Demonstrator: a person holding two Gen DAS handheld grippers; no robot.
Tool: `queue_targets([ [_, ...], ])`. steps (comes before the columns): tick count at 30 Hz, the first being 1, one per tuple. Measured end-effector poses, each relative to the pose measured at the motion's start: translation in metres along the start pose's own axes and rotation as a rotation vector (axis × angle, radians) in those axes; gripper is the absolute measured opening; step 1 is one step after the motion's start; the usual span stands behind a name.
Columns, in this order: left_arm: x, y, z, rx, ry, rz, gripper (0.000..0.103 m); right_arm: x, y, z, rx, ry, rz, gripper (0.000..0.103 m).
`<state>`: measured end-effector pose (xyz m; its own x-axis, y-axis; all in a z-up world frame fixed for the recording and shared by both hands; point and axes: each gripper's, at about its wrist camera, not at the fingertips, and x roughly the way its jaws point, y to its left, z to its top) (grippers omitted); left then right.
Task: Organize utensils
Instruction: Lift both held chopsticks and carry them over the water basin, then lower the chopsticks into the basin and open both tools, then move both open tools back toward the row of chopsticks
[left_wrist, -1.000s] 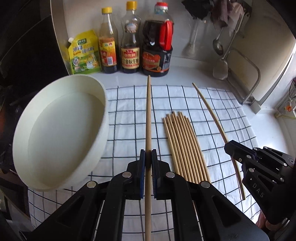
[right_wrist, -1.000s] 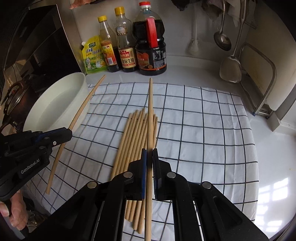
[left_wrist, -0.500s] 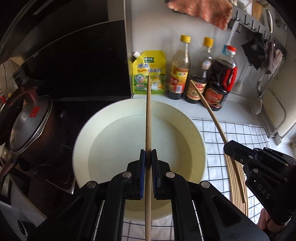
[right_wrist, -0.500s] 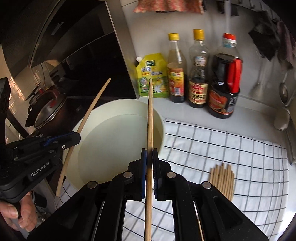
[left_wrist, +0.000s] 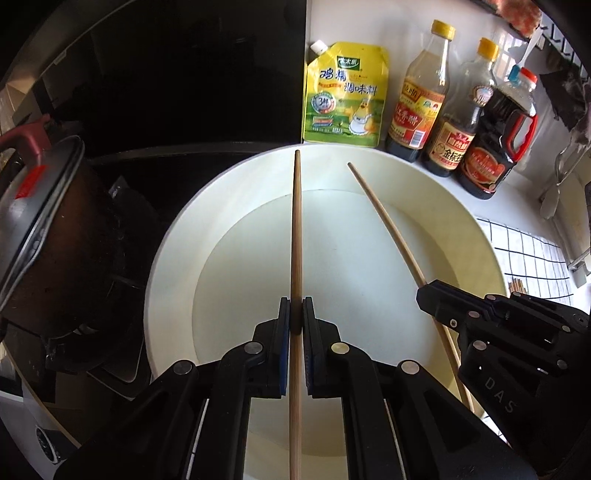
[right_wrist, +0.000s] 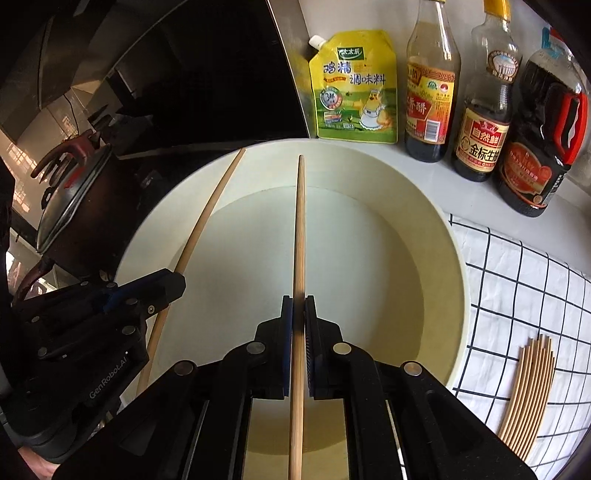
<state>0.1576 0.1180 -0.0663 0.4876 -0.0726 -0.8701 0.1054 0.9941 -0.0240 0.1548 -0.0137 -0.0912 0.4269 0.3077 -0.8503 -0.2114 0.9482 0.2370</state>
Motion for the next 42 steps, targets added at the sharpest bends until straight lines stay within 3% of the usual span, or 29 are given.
queue_targets([
  [18,0.025,0.011,-0.005,-0.012,0.050,-0.019,0.008,0.017,-0.008,-0.006,0.037,0.046,-0.065,0.007],
  [22,0.023,0.013,-0.005,-0.021,0.060,-0.010,0.009,0.008,-0.008,-0.006,0.040,0.008,-0.081,0.024],
  [28,0.017,0.022,-0.011,-0.044,0.055,0.019,0.029,-0.012,-0.009,-0.011,0.036,-0.026,-0.085,0.026],
  [30,0.011,0.025,-0.014,-0.053,0.037,0.023,0.042,-0.018,-0.010,-0.015,0.041,-0.030,-0.080,0.026],
  [32,0.002,0.027,-0.016,-0.061,0.001,0.031,0.069,-0.023,-0.011,-0.019,0.041,-0.035,-0.078,0.026],
  [42,-0.036,0.016,-0.027,-0.055,-0.070,0.059,0.078,-0.058,-0.010,-0.040,0.025,-0.071,-0.091,0.028],
])
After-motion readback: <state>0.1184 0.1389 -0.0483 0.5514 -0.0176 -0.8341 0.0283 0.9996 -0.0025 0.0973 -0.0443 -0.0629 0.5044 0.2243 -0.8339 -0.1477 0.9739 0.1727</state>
